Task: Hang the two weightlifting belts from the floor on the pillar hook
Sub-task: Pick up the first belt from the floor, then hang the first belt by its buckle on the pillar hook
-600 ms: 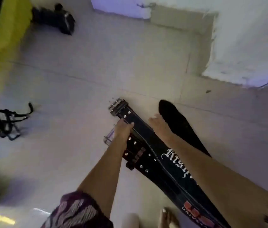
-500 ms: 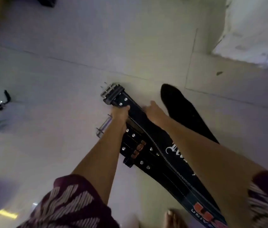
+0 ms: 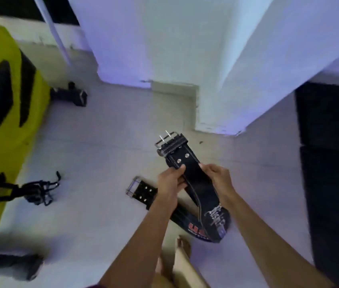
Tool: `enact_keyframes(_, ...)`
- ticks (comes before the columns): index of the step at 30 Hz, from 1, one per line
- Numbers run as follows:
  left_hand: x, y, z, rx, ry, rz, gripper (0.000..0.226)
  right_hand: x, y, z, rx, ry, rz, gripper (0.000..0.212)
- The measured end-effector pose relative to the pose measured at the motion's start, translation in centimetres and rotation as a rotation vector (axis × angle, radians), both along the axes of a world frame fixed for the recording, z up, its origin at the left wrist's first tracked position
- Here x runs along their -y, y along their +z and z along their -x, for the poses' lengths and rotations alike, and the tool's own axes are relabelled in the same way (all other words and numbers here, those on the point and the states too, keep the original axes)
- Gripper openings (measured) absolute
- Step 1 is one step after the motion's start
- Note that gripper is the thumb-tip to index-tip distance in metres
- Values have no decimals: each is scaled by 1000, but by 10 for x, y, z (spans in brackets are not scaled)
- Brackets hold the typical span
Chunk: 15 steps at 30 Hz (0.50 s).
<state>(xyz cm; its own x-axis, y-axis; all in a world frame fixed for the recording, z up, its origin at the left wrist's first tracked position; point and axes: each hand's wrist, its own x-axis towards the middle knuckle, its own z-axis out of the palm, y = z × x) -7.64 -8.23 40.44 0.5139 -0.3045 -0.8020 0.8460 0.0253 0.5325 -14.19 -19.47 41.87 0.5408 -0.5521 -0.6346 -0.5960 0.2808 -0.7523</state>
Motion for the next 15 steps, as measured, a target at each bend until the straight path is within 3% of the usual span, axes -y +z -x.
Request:
enact_keyframes(3, 32, 152, 40, 175, -212, 104, 3, 22, 144, 60, 76, -169, 56, 16)
enact_keyframes(6, 59, 260, 76, 365, -369, 228, 8, 39, 248, 117, 189, -221, 160, 18)
enact_keyframes(12, 102, 391, 150, 697, -506, 335, 10, 82, 353, 188, 405, -251, 361, 25)
enact_keyframes(15, 117, 448, 176, 840, -485, 347, 9, 96, 403, 215, 619, -182, 275, 15)
